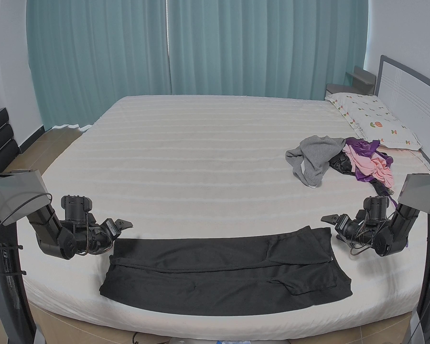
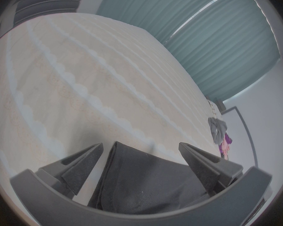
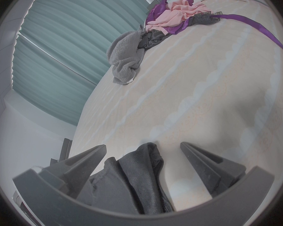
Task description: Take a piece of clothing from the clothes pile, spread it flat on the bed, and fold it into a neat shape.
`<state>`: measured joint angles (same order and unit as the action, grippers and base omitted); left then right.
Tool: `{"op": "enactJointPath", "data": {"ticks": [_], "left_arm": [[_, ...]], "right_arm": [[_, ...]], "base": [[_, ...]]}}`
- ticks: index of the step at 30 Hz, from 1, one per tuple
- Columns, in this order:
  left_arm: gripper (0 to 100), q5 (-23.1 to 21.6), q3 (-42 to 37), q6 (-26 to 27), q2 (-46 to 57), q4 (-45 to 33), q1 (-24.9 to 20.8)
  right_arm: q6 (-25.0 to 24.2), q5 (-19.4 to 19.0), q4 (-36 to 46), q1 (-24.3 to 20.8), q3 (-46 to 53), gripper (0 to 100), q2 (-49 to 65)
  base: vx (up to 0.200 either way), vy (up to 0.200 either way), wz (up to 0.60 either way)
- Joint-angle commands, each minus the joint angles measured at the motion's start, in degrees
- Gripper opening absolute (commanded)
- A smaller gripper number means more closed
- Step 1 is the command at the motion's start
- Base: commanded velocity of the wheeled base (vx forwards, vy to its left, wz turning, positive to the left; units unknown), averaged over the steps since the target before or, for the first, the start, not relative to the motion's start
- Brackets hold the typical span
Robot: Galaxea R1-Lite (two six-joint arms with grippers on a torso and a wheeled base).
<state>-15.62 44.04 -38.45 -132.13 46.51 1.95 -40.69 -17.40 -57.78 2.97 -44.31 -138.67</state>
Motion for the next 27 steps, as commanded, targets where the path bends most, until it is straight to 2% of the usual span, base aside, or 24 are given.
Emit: {"op": "enactJointPath", "data": {"ticks": [1, 6, 7, 19, 27], "left_arm": [[100, 0.5, -0.19, 3.38, -1.02, 0.07, -1.42], [100, 1.11, -0.1, 5.49, -1.9, 0.25, -1.77], [0, 1.11, -0.1, 5.84, -2.08, 0.34, -1.77], [0, 2.87, 0.52, 5.58, -1.99, 2.1, -0.1], [0, 3.22, 0.6, 1.36, -2.25, 6.67, 0.25]], "right_arm": [[0.0, -0.01, 0.04, -0.16, 0.02, 100, 0.06], [0.0, -0.01, 0.04, -0.16, 0.02, 100, 0.06], [0.0, -0.01, 0.04, -0.16, 0.02, 100, 0.06], [0.09, -0.01, -0.05, -0.43, 0.02, 100, -0.11], [0.09, 0.08, -0.58, -0.43, 0.02, 100, -0.29]], "base": [[0.0, 0.0, 0.0], [0.0, 0.0, 0.0], [0.0, 0.0, 0.0], [0.0, 0.0, 0.0], [0.0, 0.0, 0.0]]}}
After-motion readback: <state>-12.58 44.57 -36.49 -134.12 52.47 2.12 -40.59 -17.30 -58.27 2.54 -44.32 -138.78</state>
